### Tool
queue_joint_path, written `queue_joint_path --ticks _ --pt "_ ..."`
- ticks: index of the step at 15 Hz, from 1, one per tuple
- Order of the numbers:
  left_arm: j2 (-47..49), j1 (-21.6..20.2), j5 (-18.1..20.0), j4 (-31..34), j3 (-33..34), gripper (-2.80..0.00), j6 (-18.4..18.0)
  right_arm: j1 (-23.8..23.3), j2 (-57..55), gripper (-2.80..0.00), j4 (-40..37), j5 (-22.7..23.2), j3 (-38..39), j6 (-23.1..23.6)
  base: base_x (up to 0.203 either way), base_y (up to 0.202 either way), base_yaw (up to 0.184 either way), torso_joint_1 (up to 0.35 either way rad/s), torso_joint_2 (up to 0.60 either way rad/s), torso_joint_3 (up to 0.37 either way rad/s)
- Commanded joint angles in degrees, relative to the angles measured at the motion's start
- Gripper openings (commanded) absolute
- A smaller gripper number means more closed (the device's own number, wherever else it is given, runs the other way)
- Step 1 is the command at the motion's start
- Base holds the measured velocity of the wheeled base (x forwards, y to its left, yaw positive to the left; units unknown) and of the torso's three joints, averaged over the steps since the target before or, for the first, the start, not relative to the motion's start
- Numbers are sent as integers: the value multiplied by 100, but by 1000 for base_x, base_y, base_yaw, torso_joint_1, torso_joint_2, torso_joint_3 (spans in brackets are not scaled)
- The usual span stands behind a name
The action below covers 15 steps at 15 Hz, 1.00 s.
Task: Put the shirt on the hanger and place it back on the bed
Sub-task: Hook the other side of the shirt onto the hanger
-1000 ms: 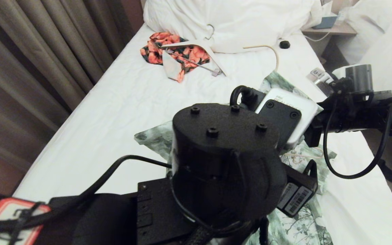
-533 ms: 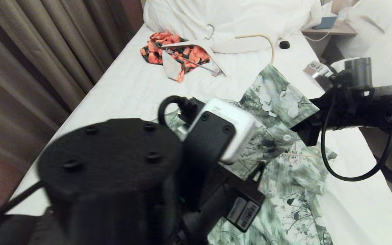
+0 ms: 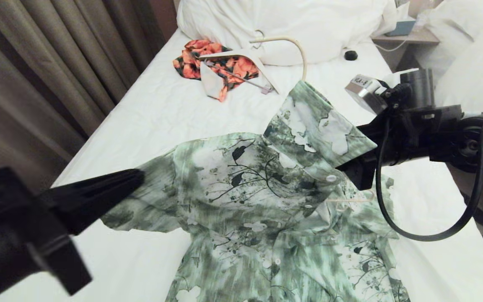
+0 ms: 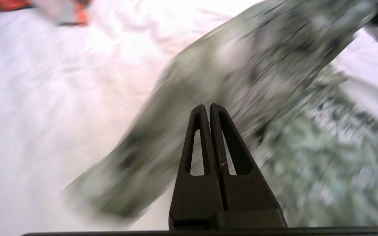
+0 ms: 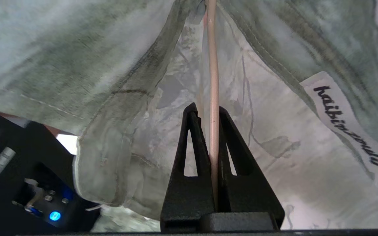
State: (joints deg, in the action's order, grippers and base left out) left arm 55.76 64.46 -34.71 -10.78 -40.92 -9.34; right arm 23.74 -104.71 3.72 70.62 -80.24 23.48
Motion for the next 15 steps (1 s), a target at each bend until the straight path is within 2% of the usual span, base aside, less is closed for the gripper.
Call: queue_joint_path --ticks 1,2,4,5,12,15 --pt "-1270 -195 -6 895 -52 -280 -7 119 85 -280 6 31 -12 -25 0 0 0 0 0 0" --pt "-1474 -274 25 1352 -215 -280 -12 208 91 -280 6 19 -15 -36 0 0 0 0 0 0" --pt "-1516 -315 148 1593 -337 -280 -14 333 91 -280 6 -75 -1 -37 0 0 0 0 0 0" --pt "-1477 -311 266 1604 -329 0 -15 352 91 -280 6 -75 8 -37 0 0 0 0 0 0" --pt "-323 -351 1088 1548 -694 0 -184 755 39 -280 6 -101 35 -28 0 0 0 0 0 0" --pt "362 -701 1430 1226 -866 0 -199 773 74 -280 6 -101 77 -19 0 0 0 0 0 0"
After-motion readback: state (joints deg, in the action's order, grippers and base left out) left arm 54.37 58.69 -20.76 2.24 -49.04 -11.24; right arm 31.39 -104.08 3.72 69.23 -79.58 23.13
